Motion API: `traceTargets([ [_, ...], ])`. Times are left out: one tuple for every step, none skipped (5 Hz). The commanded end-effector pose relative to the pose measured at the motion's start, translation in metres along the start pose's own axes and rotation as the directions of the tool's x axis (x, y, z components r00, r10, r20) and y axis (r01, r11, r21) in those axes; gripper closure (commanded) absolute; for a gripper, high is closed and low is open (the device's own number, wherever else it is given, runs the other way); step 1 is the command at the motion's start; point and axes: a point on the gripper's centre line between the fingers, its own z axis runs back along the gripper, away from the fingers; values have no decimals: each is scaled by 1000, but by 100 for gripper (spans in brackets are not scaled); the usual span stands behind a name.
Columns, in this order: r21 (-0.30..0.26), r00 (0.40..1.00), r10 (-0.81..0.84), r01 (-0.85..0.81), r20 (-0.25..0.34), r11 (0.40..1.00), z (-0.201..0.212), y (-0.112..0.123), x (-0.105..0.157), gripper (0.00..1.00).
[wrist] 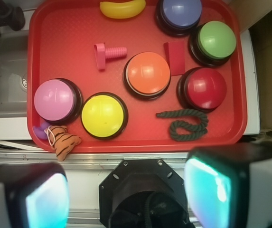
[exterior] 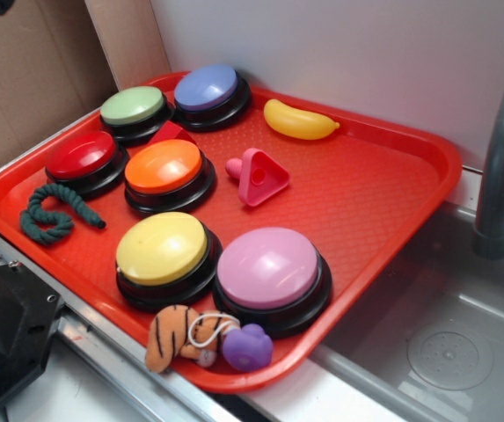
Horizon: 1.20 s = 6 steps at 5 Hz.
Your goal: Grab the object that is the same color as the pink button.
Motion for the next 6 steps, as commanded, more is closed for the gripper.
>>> traceTargets([
  [0,1000,0,0,0,1000,0,0,0,0],
  [-4,998,-62,62,7,998,-11,0,18,0],
  [9,997,-81,81,-3,997,-26,-1,35,0],
  [45,999,-30,28,41,999,-50,-5,54,0],
  [58,998,-10,7,62,998,-74,-6,76,0],
  [81,996,-21,14,86,997,-103,-16,97,0],
])
